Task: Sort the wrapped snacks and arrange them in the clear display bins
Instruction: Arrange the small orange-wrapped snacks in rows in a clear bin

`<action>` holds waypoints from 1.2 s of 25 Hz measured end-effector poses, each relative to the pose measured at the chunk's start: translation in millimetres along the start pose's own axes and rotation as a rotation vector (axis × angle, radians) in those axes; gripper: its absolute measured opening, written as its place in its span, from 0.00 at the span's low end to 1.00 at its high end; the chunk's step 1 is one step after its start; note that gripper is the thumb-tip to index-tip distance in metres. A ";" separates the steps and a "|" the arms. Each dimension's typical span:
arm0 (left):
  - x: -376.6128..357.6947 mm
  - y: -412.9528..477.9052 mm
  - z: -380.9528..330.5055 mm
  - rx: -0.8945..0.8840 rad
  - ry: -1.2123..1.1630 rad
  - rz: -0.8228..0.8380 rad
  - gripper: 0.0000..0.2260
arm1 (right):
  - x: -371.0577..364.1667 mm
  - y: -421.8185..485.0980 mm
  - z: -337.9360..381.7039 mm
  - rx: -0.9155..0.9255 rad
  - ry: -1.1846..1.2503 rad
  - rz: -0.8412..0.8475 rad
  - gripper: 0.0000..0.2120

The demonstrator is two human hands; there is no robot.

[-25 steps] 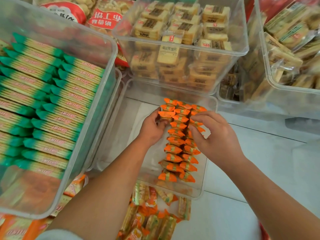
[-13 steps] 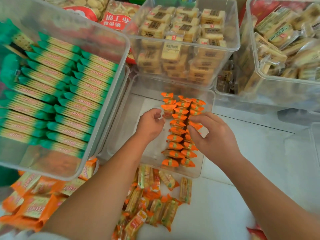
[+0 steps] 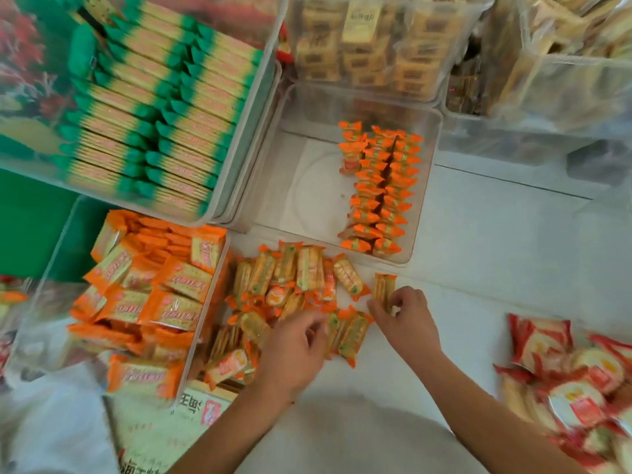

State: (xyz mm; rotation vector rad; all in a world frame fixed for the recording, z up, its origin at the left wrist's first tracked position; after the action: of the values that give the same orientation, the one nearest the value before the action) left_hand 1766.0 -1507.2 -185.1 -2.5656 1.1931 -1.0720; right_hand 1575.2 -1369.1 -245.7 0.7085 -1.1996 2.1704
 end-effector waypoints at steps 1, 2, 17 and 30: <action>-21.6 -3.6 10.3 -0.007 0.079 0.074 0.05 | -3.3 9.1 -2.6 -0.038 -0.002 -0.008 0.20; -41.8 -4.4 13.4 -0.024 0.160 0.144 0.07 | -4.2 16.7 -2.7 -0.050 -0.018 -0.017 0.22; -76.8 -5.1 -17.9 0.343 -0.469 0.177 0.14 | 63.5 -67.5 -38.2 -0.090 0.975 0.240 0.15; 4.9 -77.4 -83.4 0.103 -0.792 0.160 0.13 | 89.0 -135.8 17.0 0.167 0.785 0.171 0.23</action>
State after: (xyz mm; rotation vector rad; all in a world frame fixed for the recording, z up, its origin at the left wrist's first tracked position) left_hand 1762.8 -1442.8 -91.3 -2.3654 1.0410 -0.0373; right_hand 1608.4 -1304.3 -99.6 -0.2115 -0.6785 2.3497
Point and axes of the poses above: each hand's wrist, its own y-axis towards the middle knuckle, its own x-axis out of the back of the hand, z = x × y, the point moved 9 cm from there along y, towards the middle knuckle, and after that the axes turned 4 degrees about -y, right-handed, at the moved point
